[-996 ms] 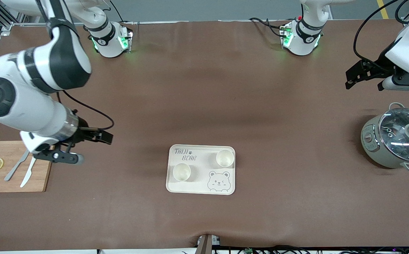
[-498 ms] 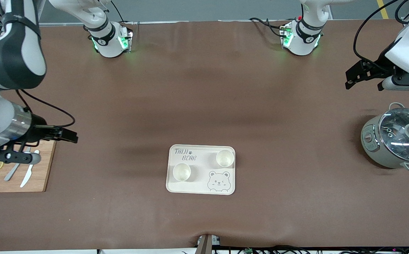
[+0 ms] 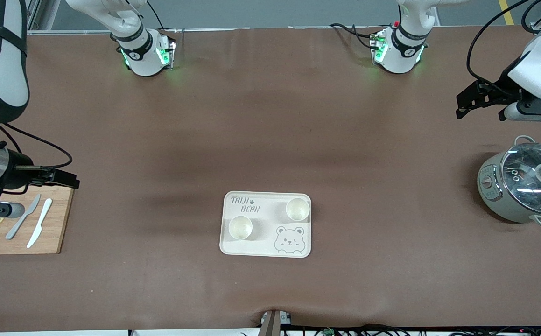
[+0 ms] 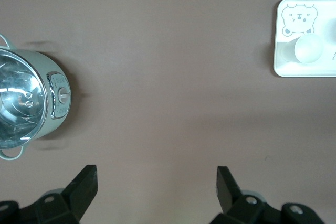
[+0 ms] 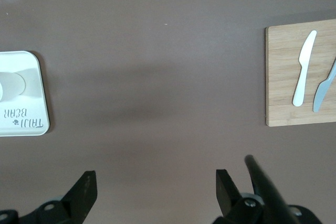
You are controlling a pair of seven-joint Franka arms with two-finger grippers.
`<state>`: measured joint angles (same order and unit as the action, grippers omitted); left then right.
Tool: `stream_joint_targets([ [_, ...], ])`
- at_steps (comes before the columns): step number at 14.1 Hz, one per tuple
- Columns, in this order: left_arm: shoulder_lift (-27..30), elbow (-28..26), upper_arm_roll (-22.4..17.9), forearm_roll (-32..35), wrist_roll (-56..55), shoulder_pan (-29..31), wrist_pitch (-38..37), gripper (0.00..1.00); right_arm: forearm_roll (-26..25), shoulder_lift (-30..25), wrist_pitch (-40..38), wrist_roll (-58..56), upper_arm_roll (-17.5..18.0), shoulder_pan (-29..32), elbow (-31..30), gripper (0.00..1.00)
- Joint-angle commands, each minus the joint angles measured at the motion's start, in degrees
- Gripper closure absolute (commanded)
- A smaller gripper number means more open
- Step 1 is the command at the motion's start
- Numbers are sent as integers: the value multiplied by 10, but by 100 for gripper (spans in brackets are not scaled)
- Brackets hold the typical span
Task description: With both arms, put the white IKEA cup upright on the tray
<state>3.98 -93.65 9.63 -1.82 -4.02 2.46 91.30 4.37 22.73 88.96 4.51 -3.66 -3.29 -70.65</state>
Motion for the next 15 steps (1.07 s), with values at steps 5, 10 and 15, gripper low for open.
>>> stream_joint_targets([
  [5,-5,8,4,1,12,4,-7,0,-30,-5,-10,-36,7,28,6,0],
  [10,-7,9,4,1,11,3,-6,0,-32,-5,-10,-36,7,28,6,0],
  [15,-7,9,4,1,11,3,-6,0,-32,-5,-10,-35,8,27,6,0],
])
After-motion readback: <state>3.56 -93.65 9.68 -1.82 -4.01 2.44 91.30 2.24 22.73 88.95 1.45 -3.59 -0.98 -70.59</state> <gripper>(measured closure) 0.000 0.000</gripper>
